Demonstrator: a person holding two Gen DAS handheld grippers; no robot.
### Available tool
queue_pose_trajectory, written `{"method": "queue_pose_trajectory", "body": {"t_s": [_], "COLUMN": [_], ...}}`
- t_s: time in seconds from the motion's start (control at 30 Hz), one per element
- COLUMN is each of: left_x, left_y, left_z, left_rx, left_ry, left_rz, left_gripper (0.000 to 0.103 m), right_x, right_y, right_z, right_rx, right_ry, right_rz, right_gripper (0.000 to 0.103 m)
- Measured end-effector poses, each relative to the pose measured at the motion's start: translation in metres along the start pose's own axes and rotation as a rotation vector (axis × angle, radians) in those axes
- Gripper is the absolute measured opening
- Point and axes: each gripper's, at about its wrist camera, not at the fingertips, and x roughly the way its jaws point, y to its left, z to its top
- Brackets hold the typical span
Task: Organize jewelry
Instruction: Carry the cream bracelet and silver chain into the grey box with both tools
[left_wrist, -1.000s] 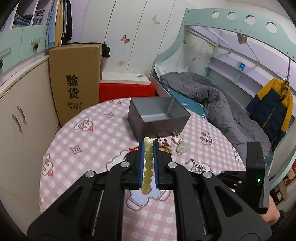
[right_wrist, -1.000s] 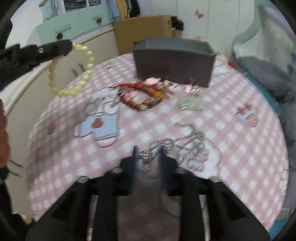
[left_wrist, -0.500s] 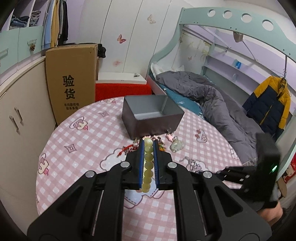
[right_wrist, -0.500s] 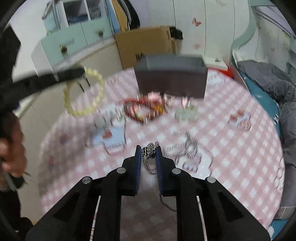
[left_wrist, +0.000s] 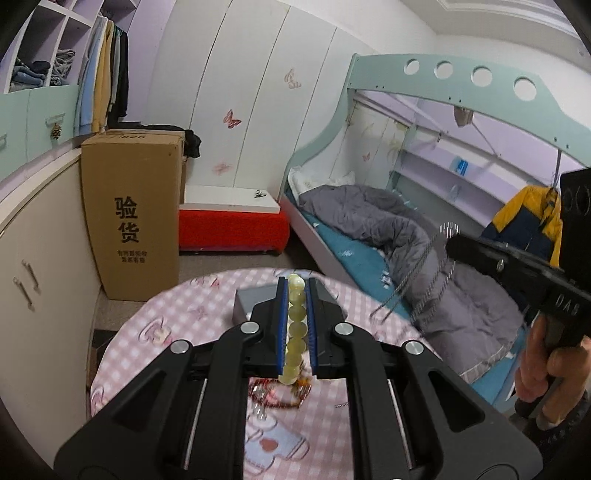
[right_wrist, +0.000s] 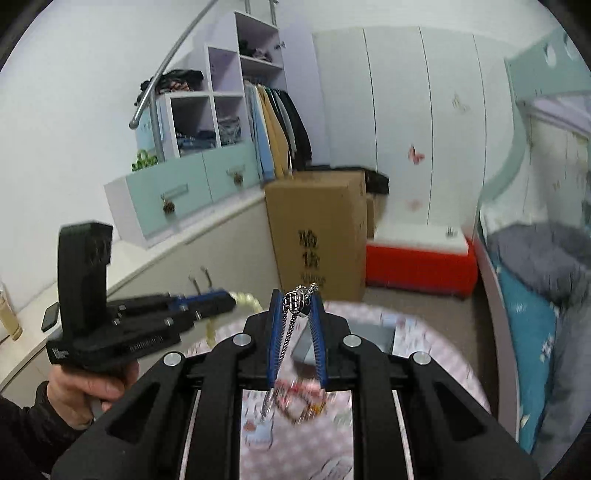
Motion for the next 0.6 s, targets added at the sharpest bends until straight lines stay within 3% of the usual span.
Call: {"method": "queue_pose_trajectory", "body": {"t_s": [0.27, 0.47, 0.6], "left_x": [0.048, 0.096, 0.133], "left_y": [0.002, 0.004, 0.015], "left_z": [0.034, 0.039, 0.024], "left_rx": [-0.040, -0.056, -0.107], "left_ry": [0.054, 0.131, 0.212], "left_rz": [-0.028, -0.025, -0.020], "left_gripper": [0.009, 0.009, 0.011], "right_x": [0.030, 0.078, 0.121], "right_y": [-0.028, -0.060, -0.084], "right_z": [0.044, 0.037, 0.010], "right_rx": [0.018, 0.092, 0.168], "right_ry": [0.003, 0.089, 0.199], "right_rz": [-0.003, -0.003, -0.002], "right_gripper": [0.013, 0.014, 0.015]}}
